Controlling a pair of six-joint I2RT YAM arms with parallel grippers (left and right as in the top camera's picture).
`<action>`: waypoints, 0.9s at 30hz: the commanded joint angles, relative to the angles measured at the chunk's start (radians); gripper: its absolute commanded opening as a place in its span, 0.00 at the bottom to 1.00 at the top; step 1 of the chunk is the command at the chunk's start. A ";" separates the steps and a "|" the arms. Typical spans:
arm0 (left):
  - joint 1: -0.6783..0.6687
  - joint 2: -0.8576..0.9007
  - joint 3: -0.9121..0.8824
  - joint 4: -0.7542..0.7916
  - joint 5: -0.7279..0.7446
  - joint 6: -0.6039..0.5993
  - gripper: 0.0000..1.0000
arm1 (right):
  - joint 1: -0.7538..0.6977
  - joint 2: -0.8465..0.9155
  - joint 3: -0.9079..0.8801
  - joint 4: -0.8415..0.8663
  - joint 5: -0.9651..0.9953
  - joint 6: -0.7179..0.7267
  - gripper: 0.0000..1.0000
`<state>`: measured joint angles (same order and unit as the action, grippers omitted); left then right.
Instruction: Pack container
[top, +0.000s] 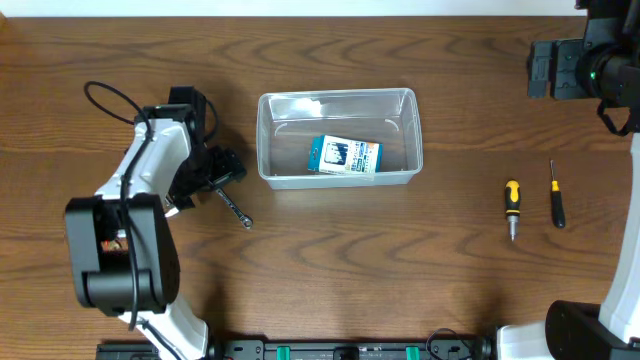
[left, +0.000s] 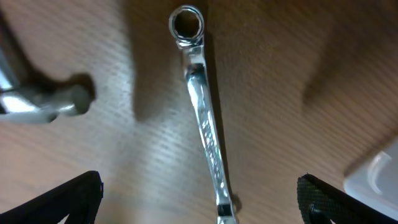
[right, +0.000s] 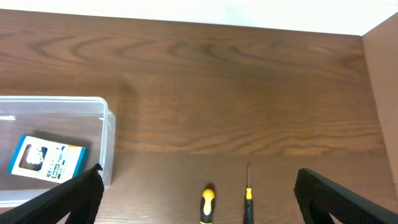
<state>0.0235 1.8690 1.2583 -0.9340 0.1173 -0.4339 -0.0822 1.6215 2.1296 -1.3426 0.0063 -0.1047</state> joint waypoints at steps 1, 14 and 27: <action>0.003 0.043 0.008 0.006 0.008 0.026 0.98 | -0.004 0.000 -0.005 0.000 -0.011 0.018 0.99; 0.003 0.148 0.007 0.081 0.078 0.051 0.98 | -0.004 0.000 -0.004 0.008 -0.011 0.010 0.99; 0.003 0.163 -0.010 0.062 0.078 0.056 0.74 | -0.004 0.000 -0.005 0.008 -0.011 0.010 0.99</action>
<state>0.0254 1.9808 1.2594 -0.8734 0.1574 -0.3908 -0.0822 1.6215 2.1296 -1.3369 -0.0006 -0.1047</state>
